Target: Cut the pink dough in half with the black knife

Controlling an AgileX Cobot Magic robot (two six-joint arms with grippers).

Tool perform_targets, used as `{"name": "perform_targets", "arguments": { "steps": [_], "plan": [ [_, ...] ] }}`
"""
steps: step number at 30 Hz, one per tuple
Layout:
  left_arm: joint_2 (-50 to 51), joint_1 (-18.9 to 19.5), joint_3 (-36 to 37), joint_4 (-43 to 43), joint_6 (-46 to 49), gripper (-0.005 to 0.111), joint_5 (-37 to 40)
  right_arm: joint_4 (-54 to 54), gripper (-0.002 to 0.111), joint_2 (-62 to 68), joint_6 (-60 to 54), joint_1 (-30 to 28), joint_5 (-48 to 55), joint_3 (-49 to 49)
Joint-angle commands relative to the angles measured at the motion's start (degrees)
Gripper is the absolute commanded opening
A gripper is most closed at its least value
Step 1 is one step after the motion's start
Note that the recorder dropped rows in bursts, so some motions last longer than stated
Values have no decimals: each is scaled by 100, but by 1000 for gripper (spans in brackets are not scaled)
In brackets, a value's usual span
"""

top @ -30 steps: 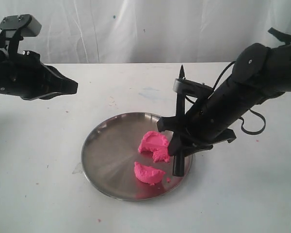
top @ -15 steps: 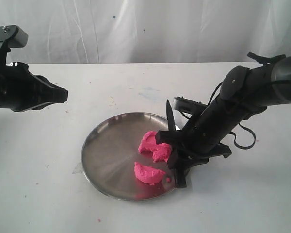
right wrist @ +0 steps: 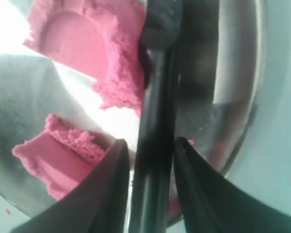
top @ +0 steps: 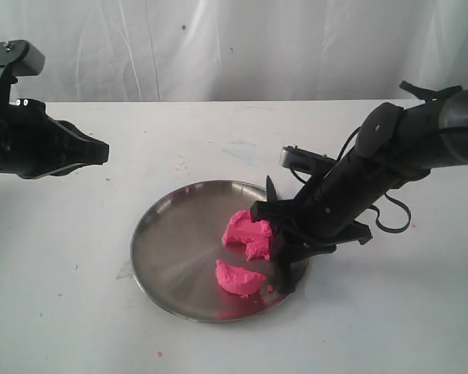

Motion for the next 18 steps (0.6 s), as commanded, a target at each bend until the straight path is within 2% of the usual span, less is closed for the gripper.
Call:
{"name": "perform_targets", "arguments": {
  "steps": [1, 7, 13, 15, 18],
  "plan": [
    [-57, 11, 41, -100, 10, 0, 36, -12, 30, -254, 1, -26, -81, -14],
    [-57, 11, 41, -112, -25, 0, 26, -249, 30, -641, 1, -26, -61, -4],
    [-57, 11, 41, -112, -57, 0, 384, -584, 30, -1302, 204, -26, -201, 216],
    [-57, 11, 41, -112, -57, 0, 462, -613, 26, -1624, 370, -26, -391, 376],
    [-57, 11, 41, -112, -57, 0, 473, -613, 13, -2208, 442, -26, -748, 702]
  ]
}}
